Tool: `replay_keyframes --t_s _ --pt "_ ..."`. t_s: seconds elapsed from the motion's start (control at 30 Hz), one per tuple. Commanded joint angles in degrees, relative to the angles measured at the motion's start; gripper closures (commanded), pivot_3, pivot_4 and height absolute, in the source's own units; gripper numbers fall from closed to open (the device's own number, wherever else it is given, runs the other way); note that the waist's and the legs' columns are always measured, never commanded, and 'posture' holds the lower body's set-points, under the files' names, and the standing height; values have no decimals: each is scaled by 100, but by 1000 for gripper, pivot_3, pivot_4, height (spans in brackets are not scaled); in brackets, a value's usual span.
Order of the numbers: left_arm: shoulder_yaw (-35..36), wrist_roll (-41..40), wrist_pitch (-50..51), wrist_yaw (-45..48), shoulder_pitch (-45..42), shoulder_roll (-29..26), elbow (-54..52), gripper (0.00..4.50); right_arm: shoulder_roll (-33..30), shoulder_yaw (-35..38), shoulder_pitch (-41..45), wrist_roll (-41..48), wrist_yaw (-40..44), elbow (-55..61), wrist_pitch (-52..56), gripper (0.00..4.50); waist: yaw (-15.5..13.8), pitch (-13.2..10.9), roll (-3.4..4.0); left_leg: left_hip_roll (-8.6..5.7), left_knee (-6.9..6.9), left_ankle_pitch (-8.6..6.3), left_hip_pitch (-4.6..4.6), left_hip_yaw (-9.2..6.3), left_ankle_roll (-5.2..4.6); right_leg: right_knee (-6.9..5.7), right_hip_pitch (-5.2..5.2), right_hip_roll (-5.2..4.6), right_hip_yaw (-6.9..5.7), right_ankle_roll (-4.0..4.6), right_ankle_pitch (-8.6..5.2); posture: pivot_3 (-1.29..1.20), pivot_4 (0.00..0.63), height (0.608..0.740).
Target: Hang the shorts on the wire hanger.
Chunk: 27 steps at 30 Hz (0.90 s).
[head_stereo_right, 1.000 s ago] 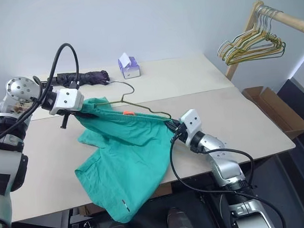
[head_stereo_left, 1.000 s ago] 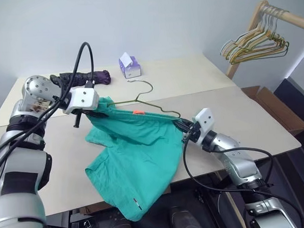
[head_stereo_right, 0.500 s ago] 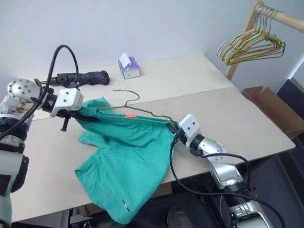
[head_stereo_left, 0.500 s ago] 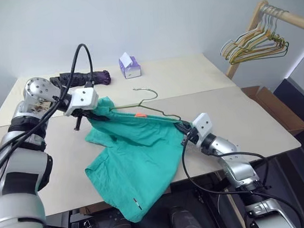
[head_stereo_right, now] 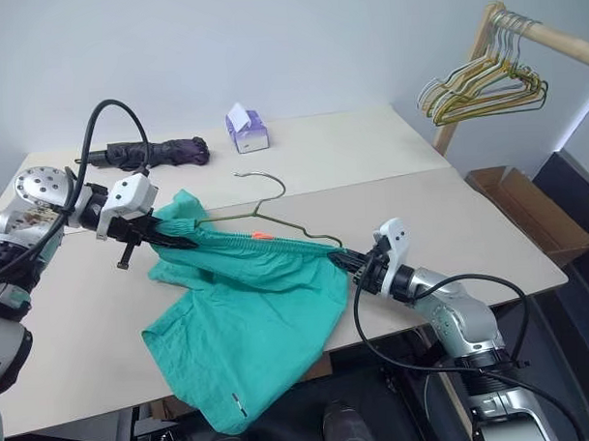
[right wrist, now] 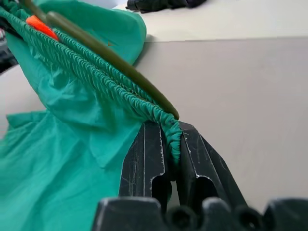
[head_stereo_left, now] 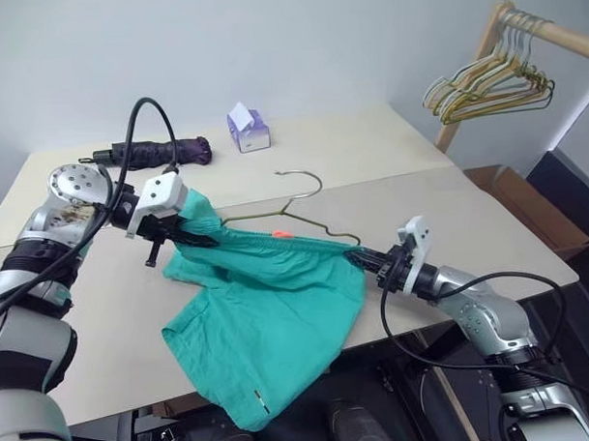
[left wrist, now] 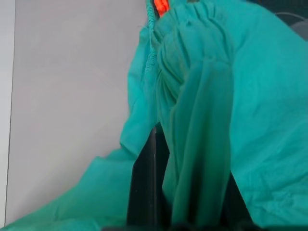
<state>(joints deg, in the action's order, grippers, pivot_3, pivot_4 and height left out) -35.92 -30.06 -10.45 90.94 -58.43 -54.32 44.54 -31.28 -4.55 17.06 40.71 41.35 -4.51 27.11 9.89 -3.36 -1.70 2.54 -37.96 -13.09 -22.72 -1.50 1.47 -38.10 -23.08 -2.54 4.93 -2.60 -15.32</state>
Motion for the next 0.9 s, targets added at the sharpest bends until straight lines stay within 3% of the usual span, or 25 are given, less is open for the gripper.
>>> replay_keyframes --t_s 0.03,0.27,0.4,0.63,0.8,0.9 --pt "323 -53 137 156 -65 -928 444 4500 -720 1125 -392 -234 -171 -791 96 4423 -2 0 0 0 0 0 0 0 0 0 0 0 0 0 0 -109 0 740" --pt "503 299 -163 156 -70 -606 788 4500 -706 1119 -522 -296 -149 -372 -97 4423 9 0 0 0 0 0 0 1 0 0 -1 1 1 -1 0 -122 0 740" --pt "987 662 -472 37 -65 -148 1225 4500 -875 1137 -671 -402 -131 -101 -182 4423 -21 2 2 -1 0 0 1 3 0 0 1 0 1 -1 0 -126 0 740" --pt "1672 1137 -581 91 103 357 1392 4500 -983 1283 -824 -358 -21 330 36 1988 44 4 1 1 -3 0 -6 8 -1 1 -10 2 4 -1 -1 -151 0 740" --pt "1993 1444 -541 156 76 513 1426 4500 -992 1517 -863 -344 134 598 208 243 35 22 9 2 2 -3 52 10 -3 13 56 2 3 -46 -28 -158 0 740" --pt "2059 1523 -521 156 62 521 1406 4500 -1075 1643 -820 -365 219 782 207 65 49 22 9 2 3 -7 44 11 -9 16 51 0 5 -33 -21 -154 0 740"
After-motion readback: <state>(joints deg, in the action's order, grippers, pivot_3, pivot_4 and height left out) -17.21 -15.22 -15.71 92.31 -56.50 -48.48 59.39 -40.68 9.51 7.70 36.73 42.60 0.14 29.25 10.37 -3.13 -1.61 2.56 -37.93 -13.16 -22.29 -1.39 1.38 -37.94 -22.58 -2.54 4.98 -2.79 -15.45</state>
